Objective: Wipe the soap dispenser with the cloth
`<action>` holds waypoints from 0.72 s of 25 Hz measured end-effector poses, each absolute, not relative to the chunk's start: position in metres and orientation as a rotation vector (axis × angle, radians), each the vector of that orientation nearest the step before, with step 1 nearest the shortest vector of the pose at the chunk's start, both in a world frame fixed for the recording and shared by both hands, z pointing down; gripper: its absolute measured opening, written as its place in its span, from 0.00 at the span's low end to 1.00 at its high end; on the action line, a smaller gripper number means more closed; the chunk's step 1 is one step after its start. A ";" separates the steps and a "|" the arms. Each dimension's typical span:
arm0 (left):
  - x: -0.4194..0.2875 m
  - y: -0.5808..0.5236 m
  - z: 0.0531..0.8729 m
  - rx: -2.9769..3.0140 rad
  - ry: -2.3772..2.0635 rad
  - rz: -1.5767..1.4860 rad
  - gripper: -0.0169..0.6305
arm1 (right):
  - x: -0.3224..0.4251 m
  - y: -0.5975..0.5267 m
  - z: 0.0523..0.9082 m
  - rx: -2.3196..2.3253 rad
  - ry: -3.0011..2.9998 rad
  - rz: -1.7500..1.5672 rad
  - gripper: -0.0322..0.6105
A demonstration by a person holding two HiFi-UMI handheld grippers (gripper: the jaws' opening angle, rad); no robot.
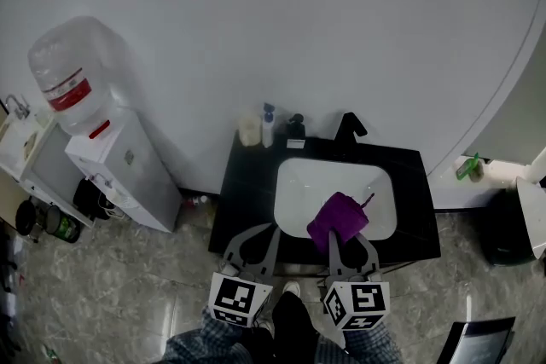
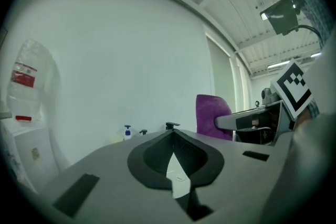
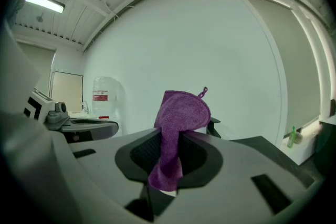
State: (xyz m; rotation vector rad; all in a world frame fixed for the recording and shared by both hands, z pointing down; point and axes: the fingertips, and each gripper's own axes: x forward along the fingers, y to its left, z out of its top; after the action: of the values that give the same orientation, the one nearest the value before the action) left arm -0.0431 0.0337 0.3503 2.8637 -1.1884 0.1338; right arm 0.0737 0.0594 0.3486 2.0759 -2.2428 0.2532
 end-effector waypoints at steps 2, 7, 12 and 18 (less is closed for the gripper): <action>-0.038 0.012 0.353 2.846 -1.204 0.142 0.03 | 0.083 0.035 0.354 2.067 -2.247 0.282 0.18; -0.012 -0.047 0.358 2.829 -1.254 0.159 0.03 | 0.110 -0.034 0.358 2.007 -2.277 0.299 0.18; 0.013 -0.105 0.362 2.790 -1.334 0.166 0.03 | 0.132 -0.105 0.361 1.930 -2.319 0.299 0.18; 0.035 -0.155 0.358 2.810 -1.367 0.181 0.03 | 0.142 -0.182 0.373 1.847 -2.346 0.350 0.18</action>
State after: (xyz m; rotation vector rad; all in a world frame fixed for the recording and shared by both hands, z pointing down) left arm 0.0351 -0.1550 0.3584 2.8100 -1.3675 0.1809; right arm 0.1422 -0.1820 0.3729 1.8474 -2.3455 0.3501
